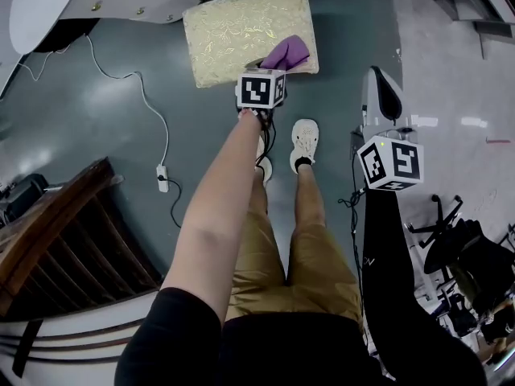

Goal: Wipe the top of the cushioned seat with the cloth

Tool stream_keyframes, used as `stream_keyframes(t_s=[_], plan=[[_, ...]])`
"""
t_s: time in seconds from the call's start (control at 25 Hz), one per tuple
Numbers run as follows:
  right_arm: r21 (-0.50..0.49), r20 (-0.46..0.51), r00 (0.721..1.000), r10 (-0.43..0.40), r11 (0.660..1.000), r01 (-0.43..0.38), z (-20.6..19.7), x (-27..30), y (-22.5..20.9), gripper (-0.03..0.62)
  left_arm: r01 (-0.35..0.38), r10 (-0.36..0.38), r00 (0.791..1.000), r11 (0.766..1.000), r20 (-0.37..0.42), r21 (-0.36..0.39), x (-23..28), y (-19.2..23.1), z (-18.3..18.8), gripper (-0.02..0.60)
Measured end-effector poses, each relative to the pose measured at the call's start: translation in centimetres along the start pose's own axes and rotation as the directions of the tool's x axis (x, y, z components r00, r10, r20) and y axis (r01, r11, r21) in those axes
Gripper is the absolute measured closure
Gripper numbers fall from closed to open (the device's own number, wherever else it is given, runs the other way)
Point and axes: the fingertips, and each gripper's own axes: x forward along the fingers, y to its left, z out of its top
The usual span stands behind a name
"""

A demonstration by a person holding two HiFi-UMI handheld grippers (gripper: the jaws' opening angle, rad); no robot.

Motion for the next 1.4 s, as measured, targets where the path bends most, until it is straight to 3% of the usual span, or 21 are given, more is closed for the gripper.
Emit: stream_keyframes(t_s=[0.32, 0.52, 0.76, 0.96, 1.16, 1.28, 1.4], plan=[[-0.014, -0.036, 0.996, 0.084, 0.996, -0.084, -1.9, 2.4, 6.8, 0.594, -0.156, 0.158, 0.987, 0.982, 0.005, -0.106, -6.3, 11.9, -3.3, 0.497], [-0.038, -0.064, 0.989, 0.134, 0.99, -0.136, -2.6, 3.8, 10.8, 0.594, -0.229, 0.239, 0.971, 0.948, 0.018, -0.221, -10.5, 19.4, -6.4, 0.497], [-0.02, -0.083, 0.984, 0.156, 0.987, -0.158, -3.3, 4.4, 13.1, 0.594, -0.322, 0.334, 0.943, 0.907, -0.001, -0.271, -14.7, 25.0, -9.8, 0.499], [-0.027, -0.077, 0.986, 0.146, 0.989, -0.148, -2.9, 4.1, 13.1, 0.594, -0.334, 0.349, 0.937, 0.907, 0.013, -0.258, -16.5, 25.6, -11.0, 0.499], [-0.023, -0.061, 0.992, 0.111, 0.993, -0.113, -2.1, 3.3, 10.9, 0.594, -0.303, 0.327, 0.942, 0.923, 0.069, -0.238, -17.0, 22.8, -10.3, 0.497], [-0.016, -0.055, 0.994, 0.095, 0.995, -0.096, -1.9, 2.8, 9.6, 0.594, -0.253, 0.289, 0.945, 0.942, 0.15, -0.218, -16.7, 19.9, -8.2, 0.498], [-0.003, -0.055, 0.995, 0.083, 0.997, -0.083, -2.0, 2.0, 7.9, 0.594, -0.198, 0.223, 0.954, 0.971, 0.201, -0.136, -15.1, 15.1, -5.9, 0.497]])
